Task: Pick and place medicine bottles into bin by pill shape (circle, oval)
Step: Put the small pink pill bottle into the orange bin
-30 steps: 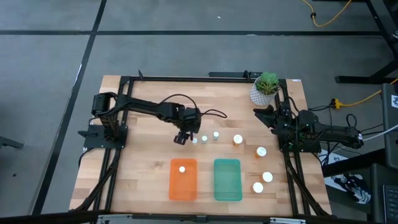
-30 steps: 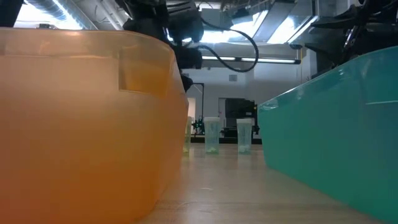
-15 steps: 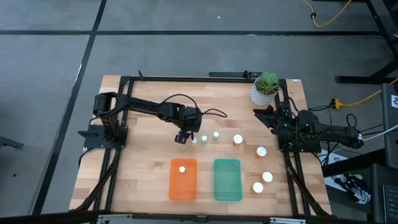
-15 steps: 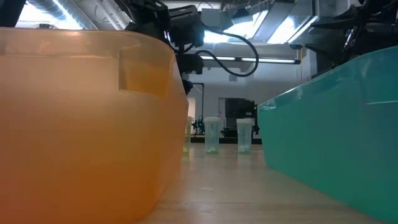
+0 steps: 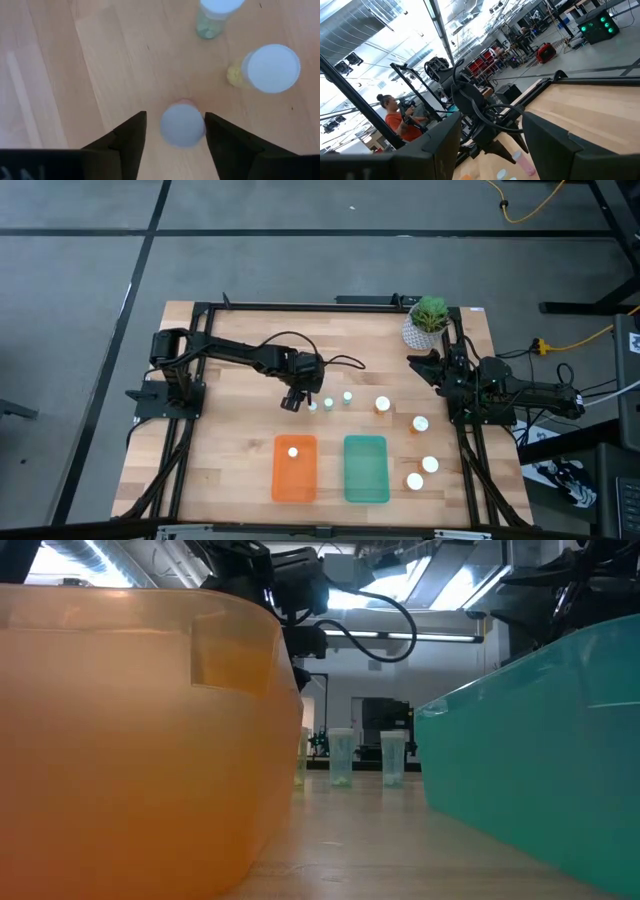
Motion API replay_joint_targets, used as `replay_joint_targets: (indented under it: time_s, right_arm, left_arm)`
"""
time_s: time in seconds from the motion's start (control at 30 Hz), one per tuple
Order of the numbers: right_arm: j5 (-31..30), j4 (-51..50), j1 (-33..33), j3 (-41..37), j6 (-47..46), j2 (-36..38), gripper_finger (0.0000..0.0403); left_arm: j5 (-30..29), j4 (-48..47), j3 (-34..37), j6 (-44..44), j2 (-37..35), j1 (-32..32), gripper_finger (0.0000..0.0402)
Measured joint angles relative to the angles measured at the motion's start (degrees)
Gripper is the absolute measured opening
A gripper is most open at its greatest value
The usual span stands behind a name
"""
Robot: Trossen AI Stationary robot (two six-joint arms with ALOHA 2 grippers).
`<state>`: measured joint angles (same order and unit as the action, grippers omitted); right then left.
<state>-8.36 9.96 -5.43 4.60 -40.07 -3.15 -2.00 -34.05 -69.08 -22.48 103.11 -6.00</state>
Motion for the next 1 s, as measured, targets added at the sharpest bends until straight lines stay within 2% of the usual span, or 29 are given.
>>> replay_joint_targets:
  time_s: [0.37,0.47,0.53,0.77,1.0]
  right_arm:
    - [0.0,-0.1,0.0,0.0,0.0,0.0,0.0213]
    - [0.0,-0.2,0.0,0.0,0.0,0.0,0.0213]
    - [0.0,-0.4,0.0,0.0,0.0,0.0,0.0213]
    - [0.0,-1.3,0.0,0.0,0.0,-0.1,0.0213]
    - [0.0,-1.6,0.0,0.0,0.0,-0.2,0.0213]
  left_arm:
    - [-1.1,-0.5,-0.2,1.3,-0.5,0.0,0.0135]
    - [-4.1,-3.1,-2.2,1.1,-2.4,0.0,0.0128]
    - [-4.1,-5.5,-4.1,2.0,-3.9,0.0,0.0126]
    - [1.0,-16.0,-9.9,15.6,-8.7,2.2,0.0125]
    - [0.3,-18.8,-11.5,30.9,-10.8,12.2,0.0124]
